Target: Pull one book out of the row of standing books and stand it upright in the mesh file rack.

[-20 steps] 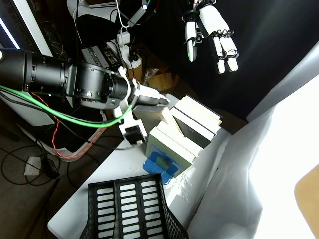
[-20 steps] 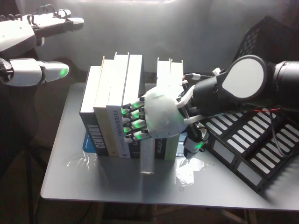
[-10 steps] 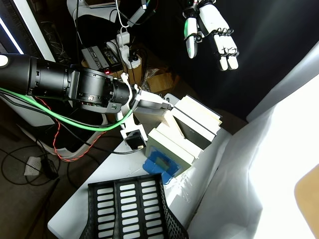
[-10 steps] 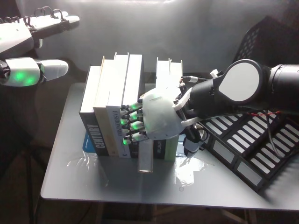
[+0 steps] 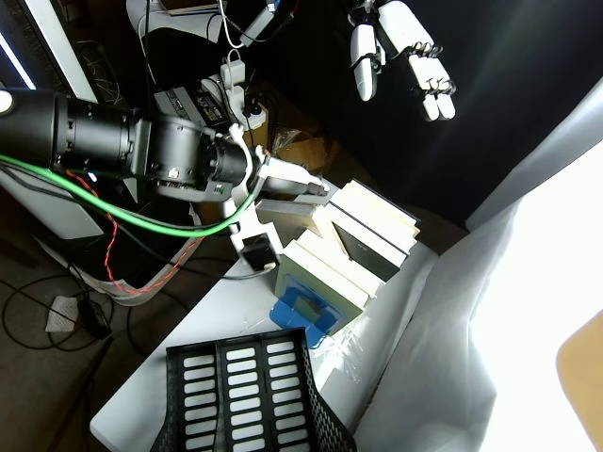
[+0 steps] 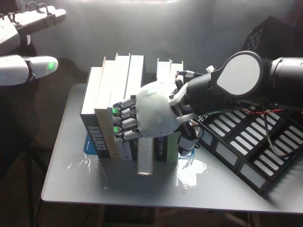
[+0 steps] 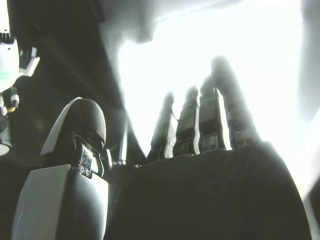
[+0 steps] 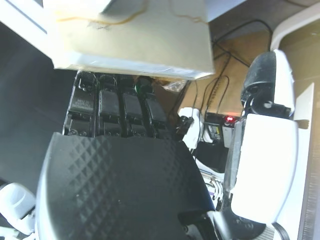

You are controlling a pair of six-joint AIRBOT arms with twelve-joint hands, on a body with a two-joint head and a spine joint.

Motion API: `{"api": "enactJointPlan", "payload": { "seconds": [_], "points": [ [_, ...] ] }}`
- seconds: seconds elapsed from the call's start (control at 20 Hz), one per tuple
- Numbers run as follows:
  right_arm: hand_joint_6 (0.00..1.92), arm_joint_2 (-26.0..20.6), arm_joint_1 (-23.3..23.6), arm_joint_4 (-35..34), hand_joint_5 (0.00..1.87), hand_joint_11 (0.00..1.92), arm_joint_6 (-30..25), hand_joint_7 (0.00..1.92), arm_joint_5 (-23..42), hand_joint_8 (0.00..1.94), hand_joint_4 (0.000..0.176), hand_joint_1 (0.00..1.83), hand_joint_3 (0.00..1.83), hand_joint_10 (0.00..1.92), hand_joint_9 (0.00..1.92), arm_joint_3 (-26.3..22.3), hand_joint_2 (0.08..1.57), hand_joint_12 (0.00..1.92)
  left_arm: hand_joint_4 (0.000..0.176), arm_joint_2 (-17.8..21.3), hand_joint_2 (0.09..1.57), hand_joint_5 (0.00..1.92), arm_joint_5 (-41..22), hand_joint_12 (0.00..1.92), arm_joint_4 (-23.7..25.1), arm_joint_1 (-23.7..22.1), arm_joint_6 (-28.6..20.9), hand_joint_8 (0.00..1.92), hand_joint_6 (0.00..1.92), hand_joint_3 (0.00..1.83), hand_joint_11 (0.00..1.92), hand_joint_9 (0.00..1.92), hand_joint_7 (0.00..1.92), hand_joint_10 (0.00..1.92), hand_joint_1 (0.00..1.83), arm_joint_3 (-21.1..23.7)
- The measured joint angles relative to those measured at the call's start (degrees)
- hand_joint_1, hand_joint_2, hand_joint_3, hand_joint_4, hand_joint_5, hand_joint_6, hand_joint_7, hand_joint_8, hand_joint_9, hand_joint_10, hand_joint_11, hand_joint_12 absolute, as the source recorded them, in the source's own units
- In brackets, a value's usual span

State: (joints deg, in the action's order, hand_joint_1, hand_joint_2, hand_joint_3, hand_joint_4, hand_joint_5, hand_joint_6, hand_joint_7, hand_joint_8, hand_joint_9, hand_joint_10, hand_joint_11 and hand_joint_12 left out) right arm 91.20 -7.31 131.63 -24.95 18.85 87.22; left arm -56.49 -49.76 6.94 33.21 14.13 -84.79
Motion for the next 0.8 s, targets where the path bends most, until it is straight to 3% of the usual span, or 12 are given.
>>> {"api": "enactJointPlan", "payload": {
  "seconds": [0.15,0.25,0.3,0.35,0.4,0.5,0.55,0.6,0.65,0.7,0.75,0.8],
  "points": [
    [0.00,1.0,0.0,0.2,0.00,0.00,0.4,0.00,-0.2,0.00,0.000,0.81,0.00,0.00,0.00,0.4,0.88,0.00,0.024,0.1,1.45,0.10,-0.9,1.92,-1.2,0.6,0.3,0.00,0.01,0.03,0.00,0.00,0.00,0.00,0.36,0.4],
    [0.00,2.5,-0.5,0.2,0.00,0.00,0.4,0.00,-1.1,0.00,0.002,0.85,0.02,0.00,0.00,2.0,0.93,0.00,0.010,0.4,1.50,0.12,-1.8,1.92,-1.7,1.1,0.8,0.00,0.01,0.03,0.00,0.00,0.00,0.00,0.31,0.7],
    [0.04,4.0,-1.4,0.5,0.10,0.00,0.5,0.00,-2.8,0.00,0.014,0.91,0.02,0.00,0.00,3.2,0.93,0.00,0.019,1.0,1.50,0.10,-2.3,1.92,-2.2,1.4,0.9,0.00,0.00,0.03,0.00,0.00,0.00,0.00,0.32,1.2],
    [0.01,5.2,-2.3,1.2,0.51,0.04,0.4,0.42,-3.2,0.00,0.000,1.26,0.04,0.16,0.36,4.2,0.97,1.32,0.035,1.6,1.51,0.06,-3.2,1.92,-3.0,1.9,1.1,0.00,0.00,0.02,0.00,0.00,0.00,0.00,0.28,1.4],
    [0.00,6.3,-3.1,1.7,0.59,0.04,0.4,0.47,-3.3,0.00,0.000,1.32,0.05,0.20,0.43,4.7,0.99,1.64,0.039,2.5,1.52,0.06,-4.5,1.92,-4.7,2.7,1.7,0.00,0.00,0.02,0.00,0.00,0.00,0.00,0.27,2.1],
    [0.00,7.6,-4.0,2.9,0.59,0.04,0.3,0.47,-3.5,0.00,0.000,1.32,0.05,0.20,0.43,6.1,0.99,1.64,0.039,4.1,1.52,0.06,-6.7,1.92,-7.0,4.4,3.1,0.00,0.00,0.02,0.00,0.00,0.00,0.00,0.27,3.3],
    [0.75,7.8,-4.0,2.9,0.95,0.86,0.3,1.20,-3.7,1.05,0.000,1.18,0.08,1.27,1.11,6.6,1.03,1.86,0.034,4.6,1.51,0.08,-7.8,1.92,-7.9,5.0,3.2,0.00,0.01,0.01,0.00,0.00,0.00,0.00,0.42,3.6],
    [0.75,7.8,-4.0,2.9,0.95,0.86,0.3,1.20,-4.0,1.05,0.000,1.18,0.08,1.27,1.11,6.8,1.03,1.86,0.034,5.3,1.51,0.08,-9.2,1.92,-9.6,5.7,4.0,0.00,0.01,0.01,0.00,0.00,0.00,0.00,0.42,4.0],
    [1.22,7.7,-4.0,2.9,0.94,1.09,0.3,1.26,-4.3,1.55,0.000,1.14,0.63,1.66,1.22,7.1,0.84,1.92,0.017,5.7,1.50,0.10,-10.1,1.92,-10.9,6.2,4.1,0.00,0.02,0.00,0.00,0.00,0.00,0.00,0.38,4.2],
    [1.37,7.8,-4.0,2.8,0.92,0.97,0.4,1.23,-4.5,1.41,0.000,1.14,0.92,1.50,1.19,7.2,0.72,1.87,0.009,5.7,1.50,0.13,-11.1,1.92,-11.8,6.4,4.2,0.00,0.02,0.00,0.00,0.00,0.00,0.00,0.44,4.2],
    [1.36,7.9,-3.9,2.8,0.88,0.89,0.5,1.11,-4.3,1.43,0.000,1.23,1.01,1.49,1.13,7.1,0.67,1.91,0.015,5.7,1.49,0.13,-11.3,1.92,-11.9,6.6,4.2,0.00,0.02,0.00,0.00,0.00,0.00,0.00,0.45,4.2],
    [1.35,8.2,-3.9,2.8,0.86,0.81,0.6,1.10,-4.1,1.25,0.000,1.25,0.90,1.33,1.10,7.0,0.71,1.82,0.014,5.7,1.47,0.13,-11.7,1.92,-11.6,6.9,4.2,0.00,0.02,0.00,0.00,0.00,0.00,0.00,0.45,4.2]
  ]
}}
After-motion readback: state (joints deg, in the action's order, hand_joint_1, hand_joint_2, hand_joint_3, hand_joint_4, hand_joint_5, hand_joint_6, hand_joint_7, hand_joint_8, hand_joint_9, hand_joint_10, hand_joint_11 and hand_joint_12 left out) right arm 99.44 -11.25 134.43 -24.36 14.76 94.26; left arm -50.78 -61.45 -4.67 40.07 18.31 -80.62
